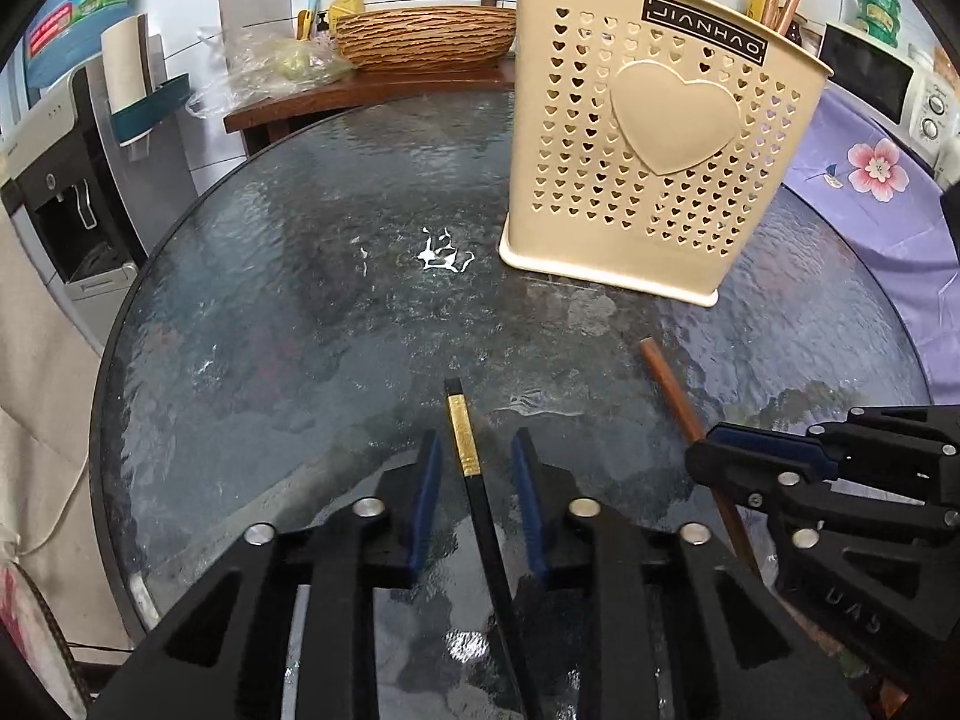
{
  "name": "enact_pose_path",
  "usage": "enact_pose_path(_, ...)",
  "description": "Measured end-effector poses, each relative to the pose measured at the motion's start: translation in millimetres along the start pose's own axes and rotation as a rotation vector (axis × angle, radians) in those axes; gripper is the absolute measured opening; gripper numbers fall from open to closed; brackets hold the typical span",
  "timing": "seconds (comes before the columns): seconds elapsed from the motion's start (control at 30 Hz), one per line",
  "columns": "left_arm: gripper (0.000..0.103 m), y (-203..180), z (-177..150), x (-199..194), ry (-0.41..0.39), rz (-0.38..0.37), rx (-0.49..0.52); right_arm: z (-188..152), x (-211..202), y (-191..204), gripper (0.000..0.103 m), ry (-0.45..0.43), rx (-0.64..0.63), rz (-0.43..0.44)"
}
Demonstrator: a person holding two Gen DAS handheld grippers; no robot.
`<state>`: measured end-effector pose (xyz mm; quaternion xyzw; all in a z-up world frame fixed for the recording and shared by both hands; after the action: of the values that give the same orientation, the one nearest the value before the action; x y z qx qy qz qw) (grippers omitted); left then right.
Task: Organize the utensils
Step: 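Grasp the yellow-tipped black chopstick with the left tool while the right tool grasps the brown chopstick, then carry the black chopstick over the holder with the left tool while the right tool carries its chopstick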
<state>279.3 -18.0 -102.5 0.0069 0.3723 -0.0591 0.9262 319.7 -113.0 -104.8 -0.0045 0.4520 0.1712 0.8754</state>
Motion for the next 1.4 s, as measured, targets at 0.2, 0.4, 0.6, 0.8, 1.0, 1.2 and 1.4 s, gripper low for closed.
enact_pose_path(0.2,0.008,-1.2,4.0,3.7,-0.004,0.01,-0.014,7.6,7.0,7.0,0.009,-0.001,0.005,-0.013)
enact_pose_path(0.4,0.007,-2.0,7.4,6.7,-0.012,-0.003,-0.04,7.7,8.0,3.1,0.007,-0.026,0.06,0.021)
enact_pose_path(0.6,0.007,-4.6,14.4,1.5,-0.042,-0.025,-0.043,7.7,-0.9,-9.8,0.007,-0.08,0.124,0.075)
enact_pose_path(0.8,0.007,-5.2,26.9,-17.0,-0.097,-0.065,-0.058,10.6,-24.9,-17.7,0.007,-0.162,0.133,0.114)
enact_pose_path(1.0,0.007,-4.0,43.4,-44.4,-0.168,-0.105,-0.075,14.7,-56.1,-26.2,0.007,-0.268,0.152,0.182)
enact_pose_path(1.2,0.007,-4.0,54.7,-73.0,-0.238,-0.138,-0.089,20.1,-97.5,-27.7,0.007,-0.385,0.135,0.236)
enact_pose_path(1.4,0.007,-1.8,62.2,-91.7,-0.283,-0.165,-0.101,22.9,-129.3,-24.1,0.007,-0.468,0.117,0.269)
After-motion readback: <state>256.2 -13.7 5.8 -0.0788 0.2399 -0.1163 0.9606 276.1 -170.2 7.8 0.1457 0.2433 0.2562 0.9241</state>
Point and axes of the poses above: each gripper's, at about its wrist camera, not at the fingertips, and x roughly the way its jaws point, y to its left, z to its top, the point moved 3 cm from there along x, roughly the way its jaws point, and after that the axes turned 8 degrees about -y, right-handed, at the moved point
